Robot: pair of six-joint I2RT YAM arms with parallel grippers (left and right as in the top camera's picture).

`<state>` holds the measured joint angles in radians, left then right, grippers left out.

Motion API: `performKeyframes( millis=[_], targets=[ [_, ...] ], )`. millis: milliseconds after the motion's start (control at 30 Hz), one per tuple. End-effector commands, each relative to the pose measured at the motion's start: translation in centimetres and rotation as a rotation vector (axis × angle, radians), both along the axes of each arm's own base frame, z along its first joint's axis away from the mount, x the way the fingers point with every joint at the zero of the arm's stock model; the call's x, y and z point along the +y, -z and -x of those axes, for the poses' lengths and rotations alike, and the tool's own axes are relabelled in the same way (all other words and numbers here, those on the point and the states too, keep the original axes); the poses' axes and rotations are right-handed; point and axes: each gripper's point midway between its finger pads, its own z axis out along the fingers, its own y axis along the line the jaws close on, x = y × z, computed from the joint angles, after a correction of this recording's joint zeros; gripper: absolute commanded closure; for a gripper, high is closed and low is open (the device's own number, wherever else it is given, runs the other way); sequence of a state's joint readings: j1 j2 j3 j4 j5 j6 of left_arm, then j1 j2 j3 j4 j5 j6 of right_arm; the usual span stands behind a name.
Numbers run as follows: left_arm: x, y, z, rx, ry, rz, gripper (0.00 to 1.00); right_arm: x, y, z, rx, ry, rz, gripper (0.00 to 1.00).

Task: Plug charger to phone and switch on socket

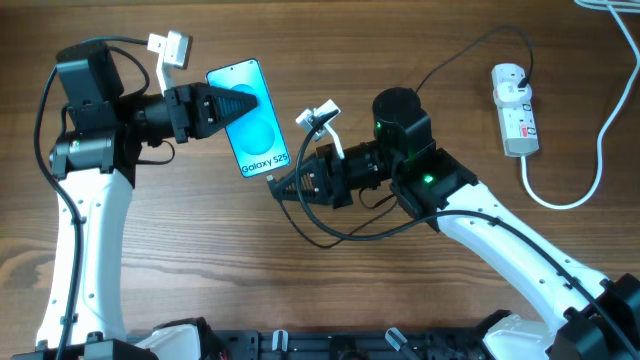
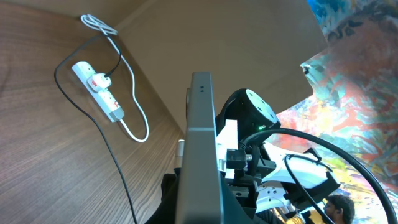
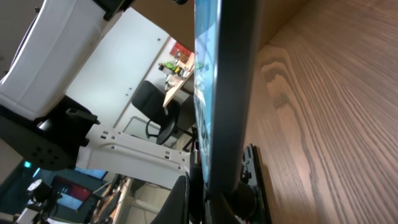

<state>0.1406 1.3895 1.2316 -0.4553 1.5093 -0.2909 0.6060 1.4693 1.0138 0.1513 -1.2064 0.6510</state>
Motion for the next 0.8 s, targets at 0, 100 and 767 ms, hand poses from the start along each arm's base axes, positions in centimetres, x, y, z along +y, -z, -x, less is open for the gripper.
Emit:
performKeyframes(
  millis=[0,100,767],
  targets=[
    [0.0,-1.3,0.7,-0.034,0.017,0.011,0.96,0.3,0.1,-0.6,-0.005,0.027,0.006,0.96],
    [0.0,-1.3,0.7,-0.034,0.017,0.011,0.96,0.3,0.1,-0.7,-0.005,0.036,0.008,0.96],
    [0.0,-1.3,0.7,-0.027,0.017,0.012,0.96,0.6,-0.5,-1.8,-0.032,0.087,-0.013,0.96]
  ],
)
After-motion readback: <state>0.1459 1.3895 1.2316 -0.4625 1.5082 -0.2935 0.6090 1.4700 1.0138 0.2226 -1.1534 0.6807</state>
